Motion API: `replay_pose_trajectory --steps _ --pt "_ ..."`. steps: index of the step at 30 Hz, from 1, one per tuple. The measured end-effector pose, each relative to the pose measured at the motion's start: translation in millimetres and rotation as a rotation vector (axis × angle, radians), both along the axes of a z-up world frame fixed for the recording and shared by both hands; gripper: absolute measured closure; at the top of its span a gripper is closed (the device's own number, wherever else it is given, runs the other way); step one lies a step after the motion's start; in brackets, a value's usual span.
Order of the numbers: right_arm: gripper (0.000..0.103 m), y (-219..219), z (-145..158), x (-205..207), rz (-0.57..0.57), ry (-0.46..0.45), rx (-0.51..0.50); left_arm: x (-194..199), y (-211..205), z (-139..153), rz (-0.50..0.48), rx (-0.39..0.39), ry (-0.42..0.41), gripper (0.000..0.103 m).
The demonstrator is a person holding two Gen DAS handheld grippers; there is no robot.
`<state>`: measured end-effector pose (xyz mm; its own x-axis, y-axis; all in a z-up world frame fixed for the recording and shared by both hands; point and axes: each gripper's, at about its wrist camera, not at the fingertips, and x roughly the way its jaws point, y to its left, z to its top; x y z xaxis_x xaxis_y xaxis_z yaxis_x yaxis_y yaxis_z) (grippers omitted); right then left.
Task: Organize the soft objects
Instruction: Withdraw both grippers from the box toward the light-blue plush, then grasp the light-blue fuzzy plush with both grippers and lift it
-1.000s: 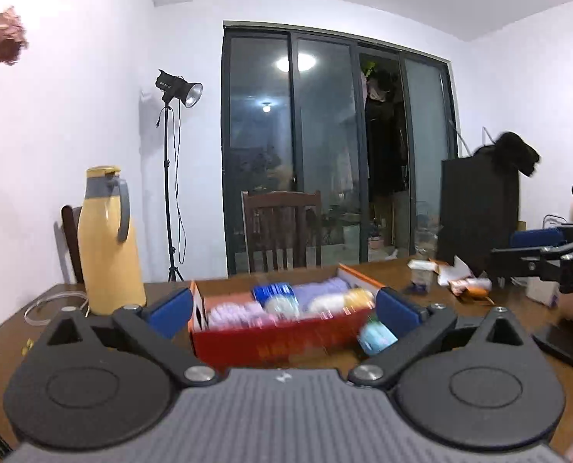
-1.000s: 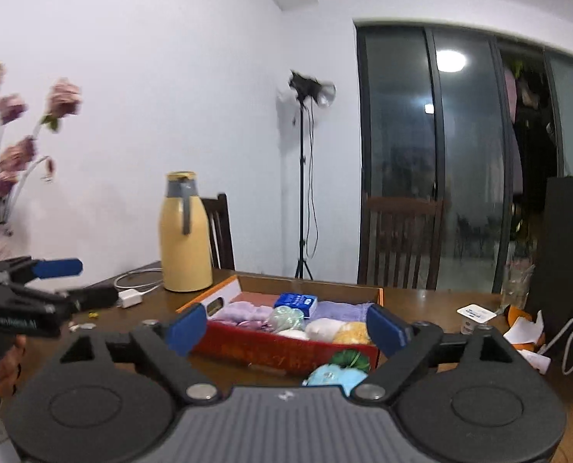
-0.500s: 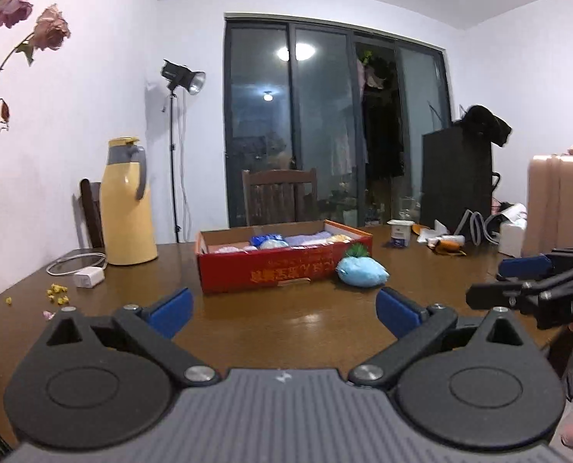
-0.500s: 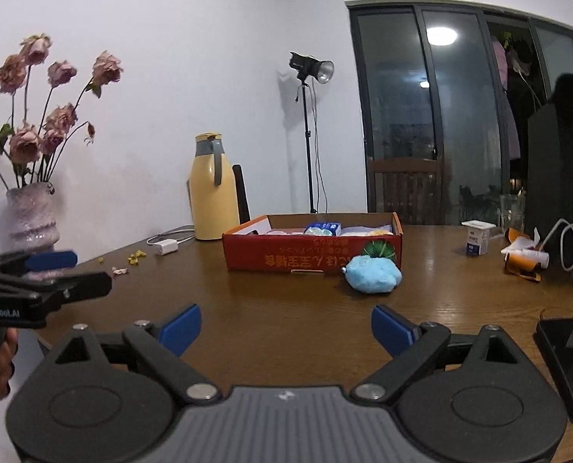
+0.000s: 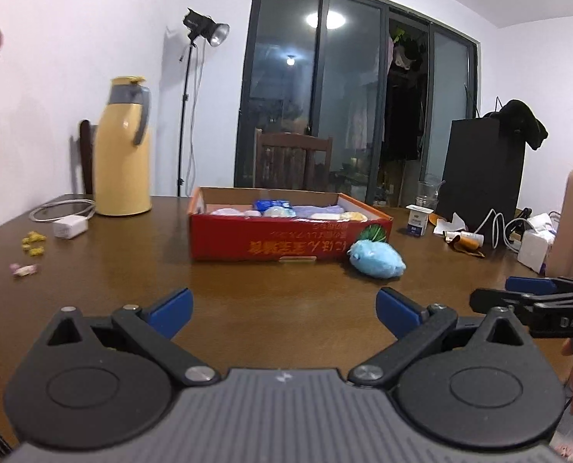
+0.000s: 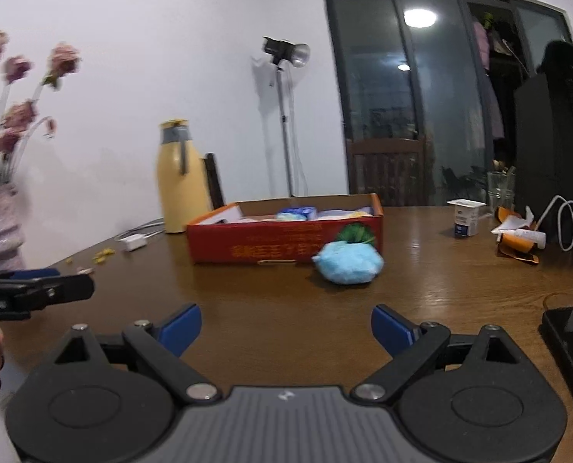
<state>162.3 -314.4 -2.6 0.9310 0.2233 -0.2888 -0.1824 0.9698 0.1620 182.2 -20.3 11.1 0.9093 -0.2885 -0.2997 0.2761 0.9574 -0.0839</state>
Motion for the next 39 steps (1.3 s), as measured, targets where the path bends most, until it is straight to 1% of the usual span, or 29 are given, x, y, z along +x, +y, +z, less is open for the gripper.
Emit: replay_pose_trajectory --steps 3,5,7,9,10,11,12,13,14,15,16,17,18,19,20,21,22,23,24,25,31,33,35,36,39 --pt "0.009 -18.6 4.6 39.7 -0.027 0.024 0.052 35.5 -20.7 2.4 -0.009 -0.012 0.037 0.0" --pt "0.01 -31.7 6.2 68.9 -0.039 0.054 0.096 62.8 -37.9 2.4 -0.04 -0.035 0.064 0.0" --pt "0.016 -43.3 6.5 101.4 -0.037 0.077 0.13 87.1 -55.0 1.5 -0.087 -0.05 0.074 0.0" --pt "0.021 -51.6 5.9 132.3 -0.036 0.097 0.145 112.8 -74.8 -0.4 -0.127 -0.043 0.09 0.001" --pt "0.024 -55.2 5.1 148.2 -0.034 0.11 0.148 125.6 -84.3 -1.0 -0.137 -0.036 0.107 0.006" --pt "0.024 -57.9 3.3 161.9 -0.029 0.124 0.15 138.5 -93.3 -2.6 -0.143 -0.027 0.131 0.009" --pt "0.024 -60.4 0.8 176.5 -0.02 0.147 0.157 154.7 -102.8 -5.1 -0.153 -0.018 0.165 0.016" --pt "0.025 -62.8 -2.8 192.6 -0.01 0.174 0.162 169.1 -109.9 -8.0 -0.165 -0.021 0.195 0.021" --pt "0.026 -64.1 -7.5 208.4 -0.009 0.198 0.159 182.5 -116.0 -12.5 -0.175 -0.032 0.227 0.022" --pt "0.03 -65.0 -11.8 222.1 -0.017 0.215 0.156 194.0 -120.0 -17.6 -0.191 -0.047 0.256 0.025" --pt "0.036 -66.4 -17.1 234.9 -0.02 0.235 0.16 207.4 -123.9 -24.7 -0.203 -0.069 0.294 0.032" --pt "0.04 -68.4 -23.0 245.5 -0.017 0.257 0.18 218.6 -126.4 -32.4 -0.211 -0.092 0.332 0.037" --pt "0.048 -70.3 -28.8 253.1 -0.011 0.276 0.21 226.0 -127.9 -39.3 -0.221 -0.115 0.359 0.045" --pt "0.051 -71.7 -33.8 257.3 0.0 0.283 0.236 230.6 -128.1 -45.0 -0.236 -0.134 0.374 0.052" --pt "0.052 -72.8 -38.8 259.0 0.016 0.282 0.261 233.3 -126.5 -51.4 -0.26 -0.161 0.383 0.054" --pt "0.053 -73.9 -42.3 258.8 0.025 0.281 0.28 234.1 -124.4 -54.1 -0.276 -0.181 0.387 0.057" --pt "0.053 -74.9 -42.0 258.1 0.027 0.284 0.287 235.5 -122.2 -55.2 -0.299 -0.196 0.4 0.065" --pt "0.056 -75.2 -41.4 256.8 0.034 0.28 0.292 236.9 -119.7 -55.5 -0.323 -0.213 0.408 0.066" --pt "0.064 -74.6 -42.3 256.3 0.048 0.278 0.304 238.0 -118.0 -55.5 -0.32 -0.223 0.415 0.066" --pt "0.07 -73.4 -43.8 257.2 0.062 0.284 0.32 239.4 -117.4 -56.5 -0.319 -0.232 0.423 0.067" --pt "0.072 -68.7 -40.0 253.9 0.065 0.268 0.277 239.2 -114.9 -55.6 -0.329 -0.242 0.429 0.069" --pt "0.073 -69.6 -39.6 251.0 0.059 0.268 0.28 241.4 -111.2 -57.0 -0.336 -0.267 0.445 0.07" --pt "0.074 -70.0 -39.5 245.8 0.043 0.278 0.296 244.4 -105.1 -58.6 -0.338 -0.309 0.481 0.074" --pt "0.075 -69.1 -38.6 241.2 0.036 0.283 0.298 241.6 -100.8 -57.0 -0.328 -0.318 0.49 0.078" --pt "0.08 -55.0 -35.1 213.0 0.036 0.286 0.263 215.4 -92.7 -48.6 -0.302 -0.277 0.46 0.08"
